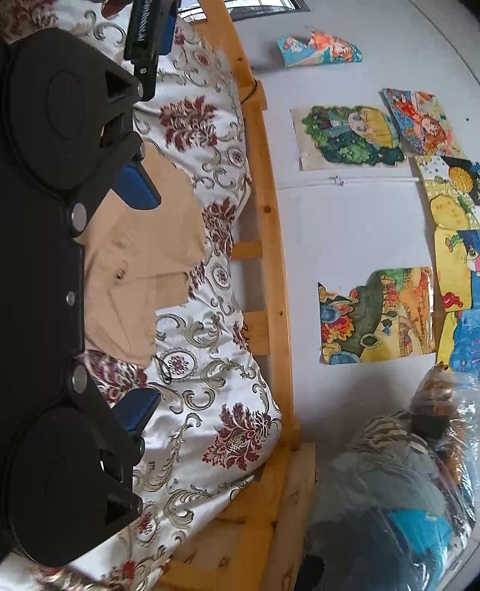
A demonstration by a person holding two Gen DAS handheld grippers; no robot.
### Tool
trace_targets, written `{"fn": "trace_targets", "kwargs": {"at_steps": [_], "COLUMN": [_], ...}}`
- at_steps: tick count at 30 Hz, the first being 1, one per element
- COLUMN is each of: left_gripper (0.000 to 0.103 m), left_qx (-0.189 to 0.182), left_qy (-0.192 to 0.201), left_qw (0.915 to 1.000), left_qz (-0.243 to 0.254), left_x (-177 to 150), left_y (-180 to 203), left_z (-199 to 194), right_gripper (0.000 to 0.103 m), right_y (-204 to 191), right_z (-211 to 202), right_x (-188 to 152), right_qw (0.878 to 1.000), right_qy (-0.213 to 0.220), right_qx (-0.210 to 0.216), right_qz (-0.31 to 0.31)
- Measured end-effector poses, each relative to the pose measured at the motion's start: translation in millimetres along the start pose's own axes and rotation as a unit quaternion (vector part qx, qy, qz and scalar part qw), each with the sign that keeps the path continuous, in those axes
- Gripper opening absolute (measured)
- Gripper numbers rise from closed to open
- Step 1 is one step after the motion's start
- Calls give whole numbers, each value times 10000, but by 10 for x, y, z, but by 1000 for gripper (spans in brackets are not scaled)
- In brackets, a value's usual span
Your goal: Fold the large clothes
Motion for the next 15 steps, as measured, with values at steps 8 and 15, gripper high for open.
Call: {"fn": "trace_targets", "kwargs": {"at_steps": [8, 15], "left_gripper": [102, 102], "left_qx": [8, 50], "left_qy": [-111, -183], "left_qw": [9999, 9998], "left_qz": [-94, -10], "left_x": [-448, -555], "left_y": [-38, -17], "left_z": [-110, -101], "right_gripper": [102, 102], "right_y": [-122, -146], "right_z": [-236, -164], "right_x": [-519, -651], "right_qw": [9988, 9973], "right_qy": [-424, -702], "right_qx": [-227, -232], "right_qz": [-13, -14]}}
Point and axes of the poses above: each gripper's, at about its wrist camera, not at the fingertips, and z roughly the way its jaws point, y to its right, x to its top, the point moved 6 cm from there along z, roughly the way its jaws point, and after that the axes turned 14 degrees about -y, right-handed, at the moved point
